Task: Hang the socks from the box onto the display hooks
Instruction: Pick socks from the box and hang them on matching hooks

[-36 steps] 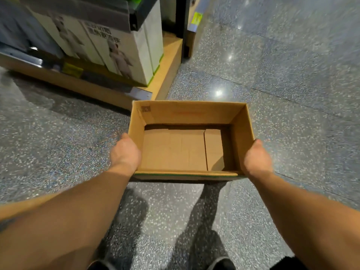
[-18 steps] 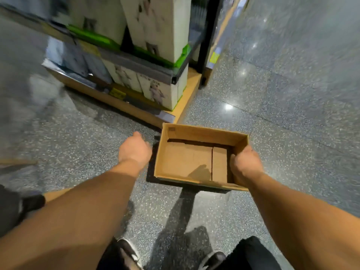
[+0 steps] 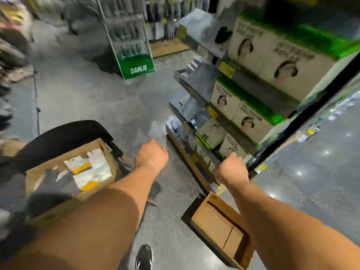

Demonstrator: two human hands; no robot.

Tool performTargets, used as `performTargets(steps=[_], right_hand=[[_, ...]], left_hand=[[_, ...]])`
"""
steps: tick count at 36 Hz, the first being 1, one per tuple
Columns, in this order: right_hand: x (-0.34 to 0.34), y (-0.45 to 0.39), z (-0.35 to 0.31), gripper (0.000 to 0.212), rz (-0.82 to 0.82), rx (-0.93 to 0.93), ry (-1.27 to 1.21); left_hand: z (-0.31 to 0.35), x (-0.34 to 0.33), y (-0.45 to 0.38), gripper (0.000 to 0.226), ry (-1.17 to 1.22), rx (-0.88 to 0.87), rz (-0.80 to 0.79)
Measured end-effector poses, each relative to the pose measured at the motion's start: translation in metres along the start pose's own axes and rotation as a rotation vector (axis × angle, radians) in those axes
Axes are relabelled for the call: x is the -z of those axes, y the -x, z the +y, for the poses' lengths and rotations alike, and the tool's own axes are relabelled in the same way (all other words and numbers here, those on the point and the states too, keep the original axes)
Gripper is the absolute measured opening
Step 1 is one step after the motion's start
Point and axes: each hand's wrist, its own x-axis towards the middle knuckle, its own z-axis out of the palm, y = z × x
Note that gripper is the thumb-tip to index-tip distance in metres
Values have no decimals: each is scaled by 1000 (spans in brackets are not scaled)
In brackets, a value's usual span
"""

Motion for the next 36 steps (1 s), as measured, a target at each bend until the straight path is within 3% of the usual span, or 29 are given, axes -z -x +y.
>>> performTargets(steps=[6,11,15,21,29,36], right_hand=[[28,34,-112,40,34,368,173],[20,73,-197,41,-8,477,12],[-8,102,-256,37,-63,592,66],[-65,123,-310,38,-160,634,146],[-121,90,-345,37,-274,591,218],[-166,33,-362,40,-440,688,362]], left_hand=[[-76,111,30,40,87,187,193],[-151,164,52,46,156,330,314],[-217,176,53,44,193,449,324],[-276,164,26,32,202,501,245],[-283,123,-39,37,138,488,39],[-279,69,-107,41,302,565,-215]])
